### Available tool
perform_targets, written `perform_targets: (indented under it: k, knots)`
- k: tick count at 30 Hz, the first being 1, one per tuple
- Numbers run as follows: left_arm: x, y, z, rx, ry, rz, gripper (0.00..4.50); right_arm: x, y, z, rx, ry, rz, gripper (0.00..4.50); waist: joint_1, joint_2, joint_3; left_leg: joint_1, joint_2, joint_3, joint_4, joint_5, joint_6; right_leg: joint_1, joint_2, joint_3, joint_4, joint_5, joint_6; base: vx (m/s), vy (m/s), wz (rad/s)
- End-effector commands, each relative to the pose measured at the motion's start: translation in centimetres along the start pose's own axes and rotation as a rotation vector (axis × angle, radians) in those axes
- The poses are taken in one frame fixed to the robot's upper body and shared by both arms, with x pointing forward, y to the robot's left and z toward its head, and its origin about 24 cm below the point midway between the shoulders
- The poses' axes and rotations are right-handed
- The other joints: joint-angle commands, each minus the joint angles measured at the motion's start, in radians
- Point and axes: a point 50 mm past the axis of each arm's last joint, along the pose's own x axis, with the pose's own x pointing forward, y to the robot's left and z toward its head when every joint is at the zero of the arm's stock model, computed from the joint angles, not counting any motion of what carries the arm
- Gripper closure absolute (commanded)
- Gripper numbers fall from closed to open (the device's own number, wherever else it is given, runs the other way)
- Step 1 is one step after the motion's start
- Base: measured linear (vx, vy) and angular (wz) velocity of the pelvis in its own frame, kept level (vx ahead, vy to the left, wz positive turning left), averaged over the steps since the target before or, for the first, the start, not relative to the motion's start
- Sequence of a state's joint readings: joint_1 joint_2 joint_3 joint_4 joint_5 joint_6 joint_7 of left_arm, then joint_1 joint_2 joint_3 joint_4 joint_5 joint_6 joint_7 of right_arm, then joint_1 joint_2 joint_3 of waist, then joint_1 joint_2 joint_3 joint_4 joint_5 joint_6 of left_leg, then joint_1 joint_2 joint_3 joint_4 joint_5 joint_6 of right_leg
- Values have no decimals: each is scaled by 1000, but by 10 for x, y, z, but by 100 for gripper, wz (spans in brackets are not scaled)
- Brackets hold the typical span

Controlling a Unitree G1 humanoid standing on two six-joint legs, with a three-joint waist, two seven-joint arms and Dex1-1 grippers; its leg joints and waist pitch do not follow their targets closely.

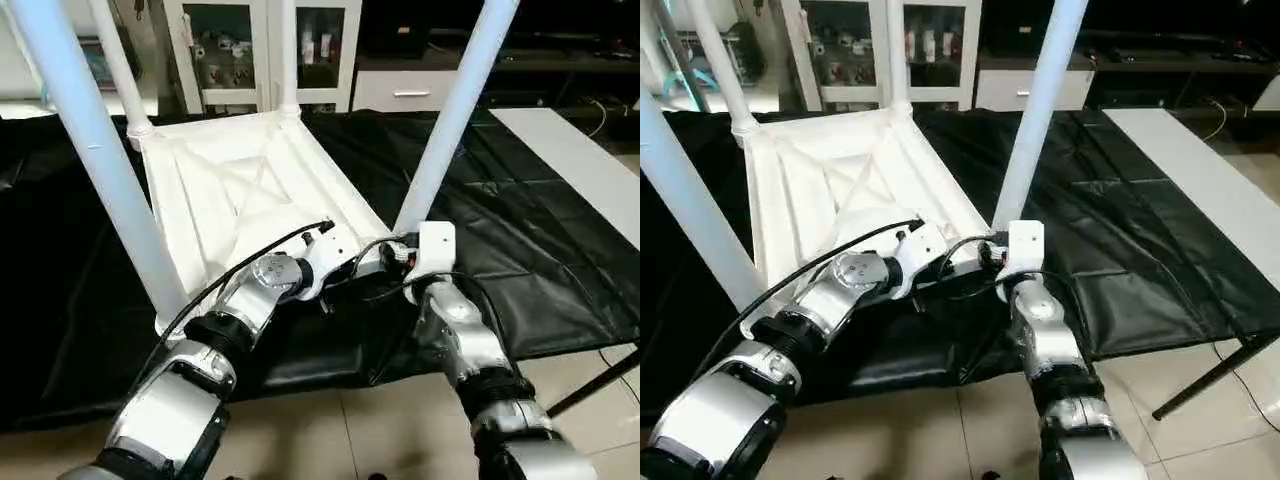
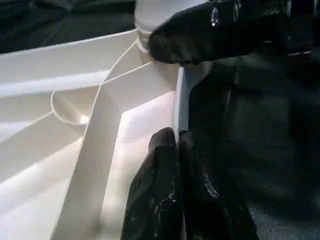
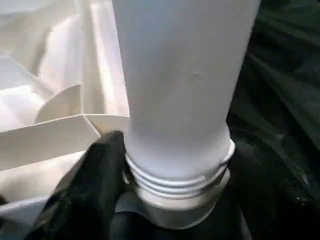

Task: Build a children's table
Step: Rotate leg to tighten

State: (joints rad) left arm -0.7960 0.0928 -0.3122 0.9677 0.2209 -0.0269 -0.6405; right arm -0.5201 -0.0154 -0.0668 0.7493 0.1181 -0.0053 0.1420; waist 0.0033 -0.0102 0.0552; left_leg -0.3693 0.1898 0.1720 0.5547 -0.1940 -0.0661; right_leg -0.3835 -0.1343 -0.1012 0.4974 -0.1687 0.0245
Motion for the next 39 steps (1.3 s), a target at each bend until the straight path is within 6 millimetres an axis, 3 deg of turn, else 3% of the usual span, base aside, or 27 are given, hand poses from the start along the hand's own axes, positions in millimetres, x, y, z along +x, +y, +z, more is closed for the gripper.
perform_targets:
  k: [1,3,4,6,8,9,10,12,13,14,16,18,19,21,28,29,31,33,35,39]
  knots:
    - [2,-10,-21,-23,102,-22,450,3,34,34,-49,-165,202,100,-6,-8,-49,14,33,-26,-88,-520,-9,22,-33,11,-62,-584,-72,0,0,0]
    - [-1,-10,-26,-15,112,-61,450,-4,22,40,-100,-182,216,81,-13,-7,-49,4,35,-29,-95,-510,-18,27,-28,14,-50,-529,-84,0,0,0]
    - [-4,-9,-29,-7,116,-75,450,-8,17,42,-125,-182,229,81,-14,-5,-52,9,36,-26,-93,-506,-21,23,-27,21,-47,-492,-100,0,0,0]
    - [-10,-6,-34,6,128,-122,450,-19,4,48,-175,-178,276,56,-10,-6,-53,19,34,-14,-86,-479,-6,12,-23,35,-43,-422,-144,0,0,0]
    - [-13,-6,-34,28,119,-162,450,-23,-1,49,-189,-167,298,45,-2,-11,-56,14,34,-5,-82,-416,16,14,-24,45,-32,-367,-169,0,0,0]
    - [-17,-5,-36,35,125,-198,450,-28,-9,51,-223,-156,315,45,0,-8,-58,10,33,-5,-80,-392,23,18,-24,47,-28,-351,-173,0,0,0]
    - [-21,-6,-38,66,119,-254,450,-34,-15,52,-245,-138,336,45,9,-15,-61,4,33,-3,-76,-341,39,24,-23,51,-22,-317,-172,55,-30,-1]
    - [-30,-7,-44,98,138,-351,450,-44,-25,52,-311,-95,396,45,17,-18,-59,8,32,5,-70,-326,53,13,-18,59,-14,-315,-183,50,-40,1]
    - [-32,-7,-45,101,147,-370,450,-47,-27,52,-329,-83,413,45,26,-19,-57,18,35,10,-65,-341,55,4,-20,65,-17,-344,-185,64,-54,9]
    - [-34,-8,-47,115,153,-395,450,-50,-29,51,-349,-70,432,45,29,-18,-59,20,34,13,-63,-336,52,2,-18,69,-13,-343,-190,90,-60,11]
    - [-43,-10,-53,151,169,-493,450,-61,-36,48,-381,-23,510,45,41,-17,-62,18,39,9,-65,-331,47,10,-17,70,-6,-338,-180,88,-55,8]
    - [-51,-11,-59,151,189,-560,450,-72,-41,47,-398,10,579,45,49,-16,-68,26,40,16,-60,-279,53,10,-12,71,7,-228,-209,85,-38,7]
    - [-54,-10,-61,154,193,-568,450,-75,-42,47,-404,20,589,45,49,-12,-69,21,41,18,-58,-238,58,14,-8,70,20,-150,-235,87,-22,4]
    - [-59,-6,-64,145,205,-572,450,-78,-43,48,-402,27,596,45,54,-15,-72,17,39,23,-53,-204,57,20,-6,70,30,-95,-246,67,-4,-3]
    - [-71,-1,-64,125,194,-612,450,-81,-37,46,-383,48,643,45,52,-13,-69,24,41,22,-59,-264,20,20,-8,73,25,-189,-232,0,0,0]
    - [-70,-2,-62,106,179,-623,406,-81,-36,45,-381,51,646,37,52,-18,-68,25,41,23,-60,-283,12,18,-7,73,21,-219,-225,0,0,0]
    - [-67,-3,-57,75,154,-632,395,-81,-35,44,-377,53,648,37,53,-14,-67,27,42,22,-61,-293,3,16,-7,75,20,-244,-220,0,0,0]
    - [-67,-4,-57,74,152,-633,390,-81,-34,44,-376,53,649,37,52,-15,-69,26,40,22,-60,-286,1,16,-5,75,21,-233,-215,0,0,0]
    - [-64,-5,-53,63,130,-632,350,-81,-34,44,-375,54,651,37,51,-14,-73,25,40,22,-57,-245,8,18,-3,75,29,-153,-231,0,0,0]
    - [-54,-7,-44,121,124,-623,350,-82,-33,45,-373,56,660,37,51,-15,-73,24,38,25,-53,-230,25,21,-4,76,29,-132,-243,0,0,0]
